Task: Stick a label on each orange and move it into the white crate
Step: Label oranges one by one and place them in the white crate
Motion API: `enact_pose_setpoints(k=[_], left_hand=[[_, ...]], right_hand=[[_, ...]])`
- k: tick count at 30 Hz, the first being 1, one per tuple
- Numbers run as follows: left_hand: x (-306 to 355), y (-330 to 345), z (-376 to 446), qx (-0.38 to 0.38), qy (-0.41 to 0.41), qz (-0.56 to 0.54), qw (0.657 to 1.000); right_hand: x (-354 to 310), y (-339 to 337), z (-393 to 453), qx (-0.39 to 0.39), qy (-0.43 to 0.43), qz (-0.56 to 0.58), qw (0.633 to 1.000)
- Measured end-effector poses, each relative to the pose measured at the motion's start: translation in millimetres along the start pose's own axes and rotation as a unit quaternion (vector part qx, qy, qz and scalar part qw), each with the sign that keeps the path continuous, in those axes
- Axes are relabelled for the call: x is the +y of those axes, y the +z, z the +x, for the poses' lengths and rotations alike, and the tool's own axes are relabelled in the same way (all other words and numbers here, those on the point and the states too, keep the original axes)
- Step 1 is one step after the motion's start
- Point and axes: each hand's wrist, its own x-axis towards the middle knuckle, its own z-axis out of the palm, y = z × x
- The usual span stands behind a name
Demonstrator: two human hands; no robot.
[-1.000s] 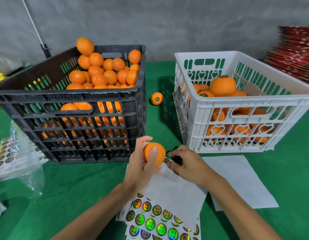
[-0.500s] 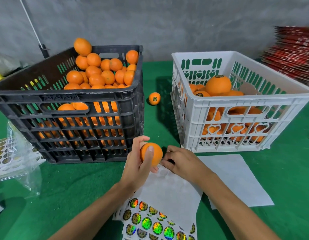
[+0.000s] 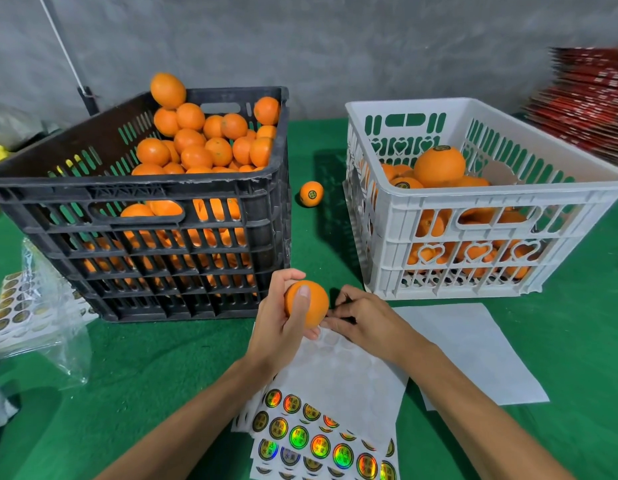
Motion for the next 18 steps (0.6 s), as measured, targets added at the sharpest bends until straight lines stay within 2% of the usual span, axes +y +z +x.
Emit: enact_pose_setpoints(k=[5,8,11,13,18], left_hand=[[2.7,-0.5,-0.6,-0.001,-0.002,0.006,1.000],[5.8,0.1,-1.6,-0.002,-0.006,0.008,1.000],[7.0,1.3,-0.7,-0.007,-0.018,0.017,1.000],[5.8,3.0,1.1,-0.016,-0.024,0.039,0.999],[0.4,5.1,4.9,-0.026,-0.042,0.056,0.997]], right_hand=[[3.6,9.6,0.9,0.047,0.005,-0.015,0.999],[1.0,10.7,0.4,0.112,0.040,0.084,0.989],[-8.7,6.9,3.2,0.241,0.072,0.219,0.943],[-17.7,5.4,4.7,0.292,0.063,0.303,0.905],[-23.7,10.2,3.2,0.234,0.047,0.449,0.861]])
